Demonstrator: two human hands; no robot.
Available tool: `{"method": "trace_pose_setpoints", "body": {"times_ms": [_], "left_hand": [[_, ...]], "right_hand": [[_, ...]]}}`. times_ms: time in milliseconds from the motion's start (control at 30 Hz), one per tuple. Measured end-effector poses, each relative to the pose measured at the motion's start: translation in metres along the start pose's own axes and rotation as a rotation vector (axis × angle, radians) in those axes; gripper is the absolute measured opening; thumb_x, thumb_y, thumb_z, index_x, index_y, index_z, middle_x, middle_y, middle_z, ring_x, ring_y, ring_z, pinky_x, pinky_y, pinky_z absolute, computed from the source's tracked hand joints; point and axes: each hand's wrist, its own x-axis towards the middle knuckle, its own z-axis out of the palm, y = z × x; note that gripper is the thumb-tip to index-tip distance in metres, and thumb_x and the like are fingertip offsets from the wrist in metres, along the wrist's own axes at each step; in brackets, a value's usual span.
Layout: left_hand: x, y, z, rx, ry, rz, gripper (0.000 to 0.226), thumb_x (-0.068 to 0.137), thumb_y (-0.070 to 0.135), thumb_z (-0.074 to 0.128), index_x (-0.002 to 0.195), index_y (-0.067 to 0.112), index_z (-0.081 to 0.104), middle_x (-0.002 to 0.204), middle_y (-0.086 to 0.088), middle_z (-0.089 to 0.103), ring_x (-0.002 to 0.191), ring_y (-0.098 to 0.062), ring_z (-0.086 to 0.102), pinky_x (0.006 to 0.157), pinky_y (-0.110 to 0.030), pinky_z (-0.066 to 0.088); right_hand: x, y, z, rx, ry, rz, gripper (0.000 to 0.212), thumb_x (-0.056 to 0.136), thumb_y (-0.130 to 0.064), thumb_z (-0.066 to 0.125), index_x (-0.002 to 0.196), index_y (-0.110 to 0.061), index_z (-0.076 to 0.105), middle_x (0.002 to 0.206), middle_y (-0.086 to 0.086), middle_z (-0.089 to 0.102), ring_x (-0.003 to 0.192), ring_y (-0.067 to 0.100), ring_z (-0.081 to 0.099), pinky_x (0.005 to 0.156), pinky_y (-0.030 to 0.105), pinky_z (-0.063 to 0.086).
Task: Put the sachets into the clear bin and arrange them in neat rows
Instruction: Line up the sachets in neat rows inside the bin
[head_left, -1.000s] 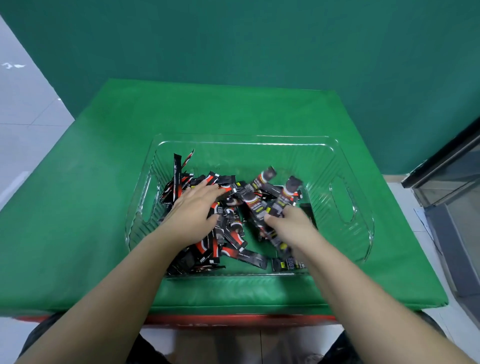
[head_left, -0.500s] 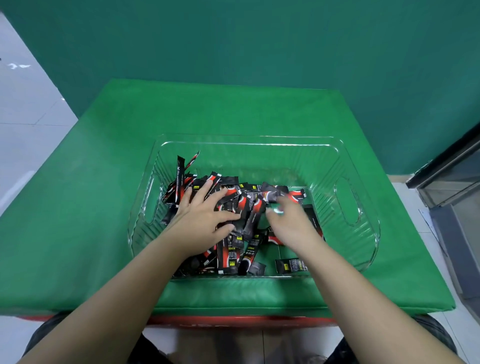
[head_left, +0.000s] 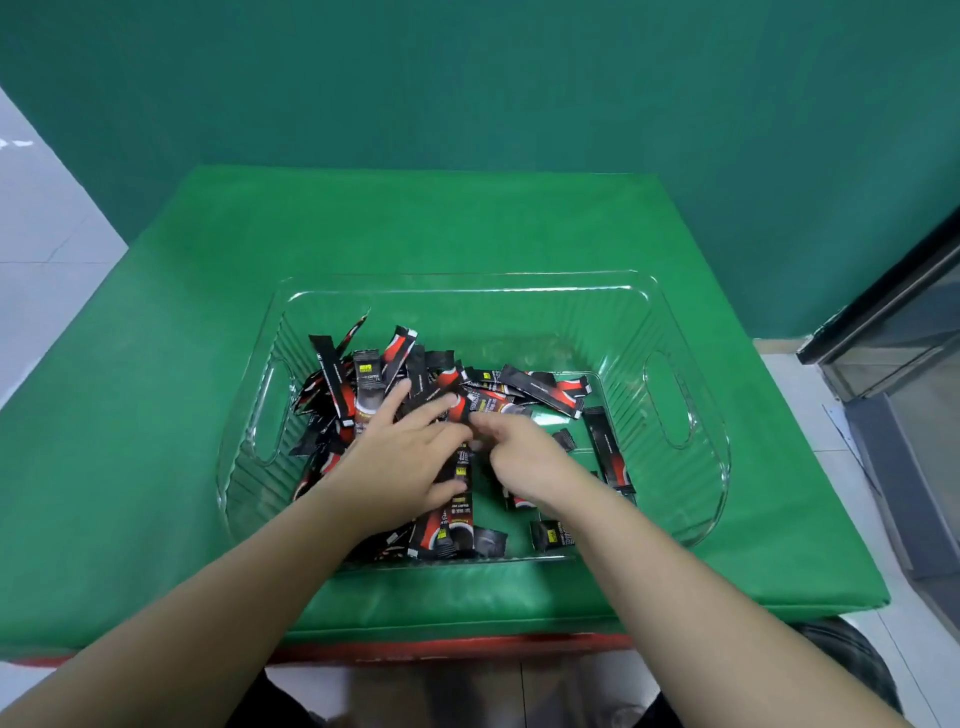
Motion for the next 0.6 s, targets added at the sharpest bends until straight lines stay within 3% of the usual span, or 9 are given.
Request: {"method": "trace_pose_setpoints", "body": {"times_ms": [67, 167, 233, 300, 367, 500, 600], "left_hand": [[0.005, 0.003, 0.003, -0.03, -0.063, 0.009, 0.042, 0.095, 0.049, 0.043, 0.135, 0.036, 0.047, 0.14, 0.011, 0.047, 0.144, -0.014, 0.021, 0.114, -0.052, -0.006], [0.009, 0.003, -0.003, -0.029, -0.092, 0.077, 0.031, 0.094, 0.051, 0.042, 0.114, 0.044, 0.064, 0.125, 0.007, 0.056, 0.131, -0.021, 0.041, 0.11, -0.064, 0.006], [0.011, -0.003, -0.006, 0.092, -0.058, 0.114, 0.023, 0.086, 0.052, 0.054, 0.086, 0.038, 0.072, 0.1, 0.006, 0.065, 0.108, -0.022, 0.059, 0.105, -0.064, 0.021], [0.013, -0.007, -0.004, 0.168, -0.014, 0.132, 0.017, 0.074, 0.051, 0.071, 0.071, 0.034, 0.071, 0.085, 0.005, 0.064, 0.095, -0.023, 0.063, 0.103, -0.062, 0.027], [0.016, -0.007, -0.003, 0.196, 0.022, 0.151, 0.016, 0.068, 0.047, 0.075, 0.064, 0.032, 0.07, 0.08, 0.003, 0.061, 0.096, -0.024, 0.063, 0.104, -0.062, 0.026], [0.023, -0.01, -0.003, 0.154, 0.008, 0.166, 0.02, 0.06, 0.043, 0.071, 0.048, 0.029, 0.062, 0.071, 0.005, 0.054, 0.086, -0.022, 0.062, 0.101, -0.06, 0.037], [0.031, -0.009, -0.004, 0.059, 0.013, 0.105, 0.029, 0.051, 0.043, 0.085, 0.054, 0.027, 0.061, 0.071, 0.005, 0.054, 0.078, -0.021, 0.06, 0.094, -0.051, 0.048]], "right_hand": [[0.006, 0.004, -0.012, 0.068, 0.099, 0.027, 0.053, 0.086, 0.018, 0.032, 0.131, -0.002, 0.051, 0.128, 0.011, 0.057, 0.119, 0.023, 0.054, 0.103, 0.027, 0.041], [0.02, 0.012, -0.028, -0.295, 0.272, -0.067, 0.05, 0.09, 0.005, 0.039, 0.137, -0.01, 0.047, 0.141, 0.007, 0.047, 0.13, 0.024, 0.042, 0.111, 0.034, 0.032], [0.027, 0.016, -0.029, -0.559, 0.193, -0.138, 0.055, 0.094, -0.005, 0.041, 0.147, -0.013, 0.03, 0.154, 0.007, 0.028, 0.142, 0.025, 0.021, 0.118, 0.035, 0.016], [0.033, 0.019, -0.021, -0.687, 0.11, -0.14, 0.06, 0.095, -0.009, 0.043, 0.15, -0.015, 0.019, 0.157, 0.005, 0.017, 0.145, 0.024, 0.01, 0.119, 0.04, 0.011], [0.037, 0.018, -0.014, -0.776, 0.131, -0.13, 0.061, 0.092, -0.009, 0.045, 0.148, -0.012, 0.021, 0.154, 0.005, 0.024, 0.141, 0.025, 0.019, 0.116, 0.04, 0.018], [0.035, 0.014, -0.009, -0.8, 0.184, -0.115, 0.036, 0.091, -0.009, 0.046, 0.127, -0.005, 0.043, 0.127, 0.013, 0.047, 0.116, 0.029, 0.039, 0.096, 0.032, 0.032], [0.028, 0.012, -0.007, -0.692, 0.113, -0.1, 0.03, 0.094, -0.017, 0.052, 0.12, -0.003, 0.049, 0.118, 0.016, 0.052, 0.112, 0.031, 0.045, 0.091, 0.032, 0.034]]}}
